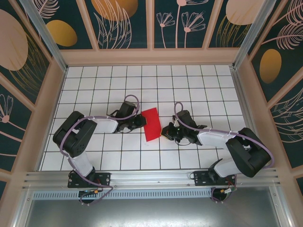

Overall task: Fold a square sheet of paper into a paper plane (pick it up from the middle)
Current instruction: Third fold the triangle at the center of the table.

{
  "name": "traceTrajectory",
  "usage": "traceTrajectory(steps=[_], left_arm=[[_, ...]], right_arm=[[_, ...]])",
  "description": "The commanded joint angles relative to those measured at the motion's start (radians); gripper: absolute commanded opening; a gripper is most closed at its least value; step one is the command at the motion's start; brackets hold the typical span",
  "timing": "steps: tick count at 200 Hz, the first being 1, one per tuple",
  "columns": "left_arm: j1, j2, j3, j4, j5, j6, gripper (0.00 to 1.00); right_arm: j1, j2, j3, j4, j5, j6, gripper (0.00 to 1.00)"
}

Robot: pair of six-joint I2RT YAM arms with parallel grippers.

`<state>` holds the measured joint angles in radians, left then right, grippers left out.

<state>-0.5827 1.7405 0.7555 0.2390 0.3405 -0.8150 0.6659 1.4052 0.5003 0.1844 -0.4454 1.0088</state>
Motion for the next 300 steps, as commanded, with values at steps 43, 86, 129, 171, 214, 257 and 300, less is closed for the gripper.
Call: traceTrajectory(steps=[43,86,129,171,214,257,300], left_arm=[[-0.001,-0.072,0.004,0.078,0.023,0.022,0.19],[0.000,0.021,0.041,0.008,-0.005,0.028,0.15],[-0.001,0.076,0.067,-0.023,-0.001,0.037,0.13],[-0.001,0.103,0.076,-0.074,-0.043,0.048,0.13],[0.000,0.082,0.084,-0.075,-0.021,0.057,0.12],[0.000,-0.043,0.118,-0.092,-0.072,0.022,0.27],[0.006,-0.032,0.147,-0.140,-0.151,0.021,0.27]], right_arm=[[0.013,0.028,0.045,-0.032,0.020,0.019,0.03],[0.018,0.066,0.091,-0.078,0.030,0.007,0.02],[0.028,0.102,0.133,-0.094,0.024,-0.011,0.03],[0.038,0.162,0.185,-0.038,-0.013,-0.012,0.03],[0.047,0.220,0.226,0.043,-0.030,-0.004,0.03],[0.049,0.287,0.257,0.073,-0.035,-0.005,0.02],[0.049,0.323,0.264,0.096,-0.044,-0.005,0.02]])
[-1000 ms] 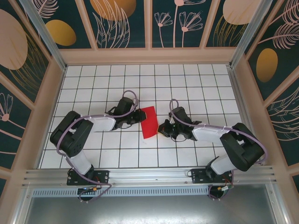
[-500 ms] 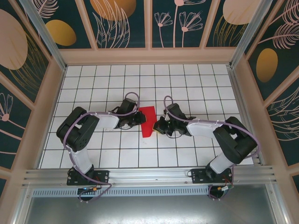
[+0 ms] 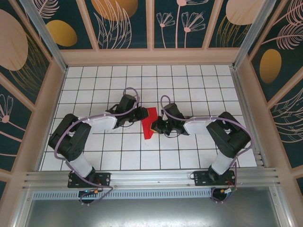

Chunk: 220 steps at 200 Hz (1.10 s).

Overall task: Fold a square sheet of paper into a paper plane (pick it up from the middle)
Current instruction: Third fold the triangle at the center of the table.

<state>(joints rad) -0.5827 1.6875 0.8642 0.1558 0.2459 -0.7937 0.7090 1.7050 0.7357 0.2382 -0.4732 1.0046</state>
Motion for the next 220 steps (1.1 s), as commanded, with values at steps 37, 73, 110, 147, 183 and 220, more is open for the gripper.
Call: traceTrajectory(steps=[37,73,110,147,183,220], left_arm=[[0.010,0.109,0.085,-0.096,-0.099,0.007,0.18],[0.010,0.163,0.102,-0.126,-0.108,0.013,0.13],[0.010,0.175,0.102,-0.134,-0.105,0.020,0.11],[0.010,0.175,0.102,-0.142,-0.102,0.027,0.11],[0.009,0.176,0.102,-0.142,-0.094,0.030,0.11],[0.009,0.174,0.102,-0.140,-0.092,0.030,0.11]], right_arm=[[0.006,0.037,0.036,0.057,-0.016,-0.005,0.02],[0.006,0.051,0.032,0.115,-0.029,0.002,0.02],[0.007,0.081,0.043,0.165,-0.035,0.008,0.02],[0.012,0.111,0.067,0.182,-0.045,0.000,0.02],[0.018,0.138,0.087,0.175,-0.049,-0.010,0.02],[0.022,0.158,0.105,0.170,-0.039,-0.015,0.02]])
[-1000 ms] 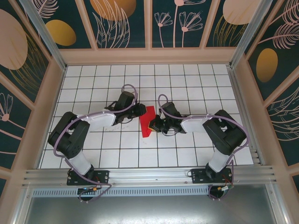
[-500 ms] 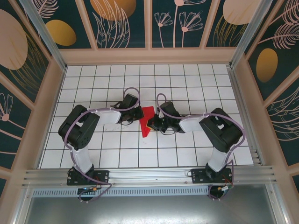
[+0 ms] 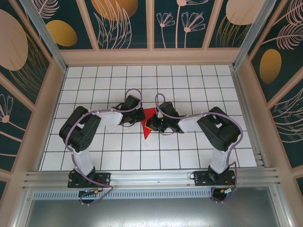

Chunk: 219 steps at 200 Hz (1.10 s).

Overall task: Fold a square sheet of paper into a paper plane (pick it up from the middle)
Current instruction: Third fold the triangle at the center of the table.

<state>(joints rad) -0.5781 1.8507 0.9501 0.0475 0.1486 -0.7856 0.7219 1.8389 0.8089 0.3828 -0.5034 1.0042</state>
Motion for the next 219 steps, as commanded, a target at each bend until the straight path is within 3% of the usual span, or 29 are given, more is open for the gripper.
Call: traceTrajectory(steps=[1,219], left_arm=[[0.005,0.011,0.016,-0.032,0.005,0.023,0.11],[0.004,0.008,0.003,-0.021,0.016,0.022,0.11]], right_arm=[[0.010,0.024,0.032,0.025,-0.008,-0.016,0.02],[0.004,0.042,0.006,0.019,0.067,0.019,0.01]])
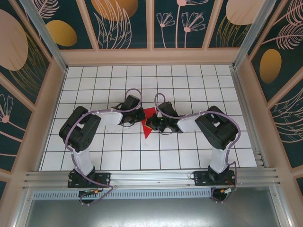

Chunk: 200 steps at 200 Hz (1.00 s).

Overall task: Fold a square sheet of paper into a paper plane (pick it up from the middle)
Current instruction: Third fold the triangle at the center of the table.

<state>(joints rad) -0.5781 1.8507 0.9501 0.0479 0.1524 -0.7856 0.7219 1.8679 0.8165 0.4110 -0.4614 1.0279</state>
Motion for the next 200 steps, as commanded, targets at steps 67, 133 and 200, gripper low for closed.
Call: traceTrajectory(steps=[67,133,200], left_arm=[[0.004,0.007,0.003,-0.020,0.022,0.024,0.11],[0.005,0.008,0.002,-0.019,0.028,0.024,0.11],[0.005,0.007,0.003,-0.020,0.032,0.025,0.11]], right_arm=[[0.005,0.021,0.007,-0.035,0.021,-0.028,0.02],[0.005,0.039,0.021,-0.028,0.005,-0.036,0.01],[0.006,0.042,0.024,-0.028,0.017,-0.037,0.01]])
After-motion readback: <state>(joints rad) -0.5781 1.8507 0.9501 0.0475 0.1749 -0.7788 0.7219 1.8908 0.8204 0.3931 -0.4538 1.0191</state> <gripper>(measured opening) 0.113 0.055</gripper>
